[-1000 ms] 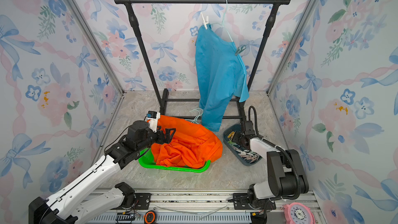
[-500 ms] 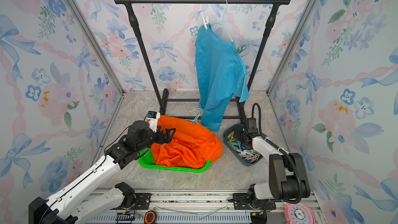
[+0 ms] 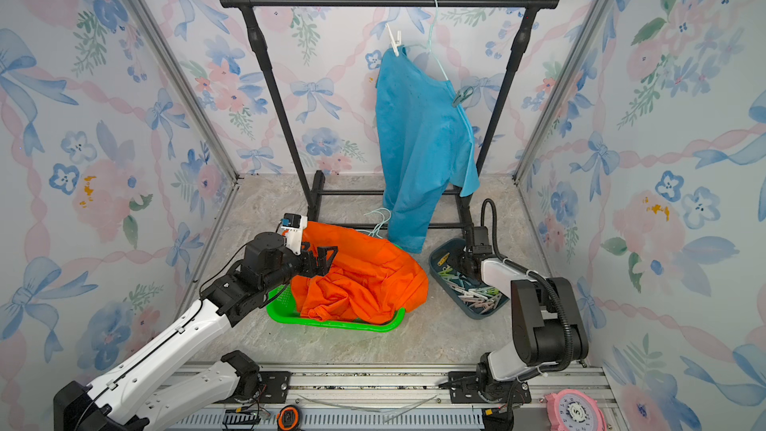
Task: Use clothespins to secure the t-shirt on both sides of the hanger
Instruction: Pick up the clothespin from the storage box.
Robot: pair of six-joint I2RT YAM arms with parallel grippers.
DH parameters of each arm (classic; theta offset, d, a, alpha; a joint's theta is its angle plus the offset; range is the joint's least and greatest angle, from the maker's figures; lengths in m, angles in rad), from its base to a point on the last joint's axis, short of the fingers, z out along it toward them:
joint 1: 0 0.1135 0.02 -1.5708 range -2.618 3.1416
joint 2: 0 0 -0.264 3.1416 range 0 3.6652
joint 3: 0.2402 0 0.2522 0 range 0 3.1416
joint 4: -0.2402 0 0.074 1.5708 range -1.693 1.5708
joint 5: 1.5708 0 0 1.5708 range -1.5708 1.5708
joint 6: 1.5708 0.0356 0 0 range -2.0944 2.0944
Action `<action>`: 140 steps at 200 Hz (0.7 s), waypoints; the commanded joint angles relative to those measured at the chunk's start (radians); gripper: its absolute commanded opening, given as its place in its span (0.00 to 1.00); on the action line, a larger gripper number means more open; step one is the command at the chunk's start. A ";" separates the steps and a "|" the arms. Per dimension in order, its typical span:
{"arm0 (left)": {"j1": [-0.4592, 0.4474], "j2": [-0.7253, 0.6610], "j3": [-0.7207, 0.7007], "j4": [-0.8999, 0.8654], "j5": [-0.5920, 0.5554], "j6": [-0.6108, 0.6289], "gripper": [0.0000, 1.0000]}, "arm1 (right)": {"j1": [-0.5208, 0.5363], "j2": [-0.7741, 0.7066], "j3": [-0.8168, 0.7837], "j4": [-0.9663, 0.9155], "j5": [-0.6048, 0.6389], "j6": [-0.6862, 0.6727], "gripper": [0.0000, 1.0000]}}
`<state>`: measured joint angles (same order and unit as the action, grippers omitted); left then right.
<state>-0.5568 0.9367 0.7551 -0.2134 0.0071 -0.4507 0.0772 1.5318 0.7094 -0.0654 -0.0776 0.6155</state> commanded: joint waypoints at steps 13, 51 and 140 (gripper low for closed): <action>-0.005 0.006 -0.004 -0.014 -0.008 -0.010 0.97 | -0.012 -0.016 -0.008 0.015 -0.010 0.003 0.21; -0.005 0.004 -0.005 -0.013 -0.011 -0.009 0.97 | -0.011 -0.017 0.000 0.012 -0.022 0.003 0.14; -0.013 0.086 0.125 0.038 -0.019 0.099 0.96 | -0.012 -0.248 0.080 -0.226 -0.041 -0.072 0.09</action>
<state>-0.5579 1.0000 0.8032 -0.2237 0.0025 -0.4282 0.0723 1.3632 0.7227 -0.1654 -0.1040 0.5941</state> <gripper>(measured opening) 0.960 0.143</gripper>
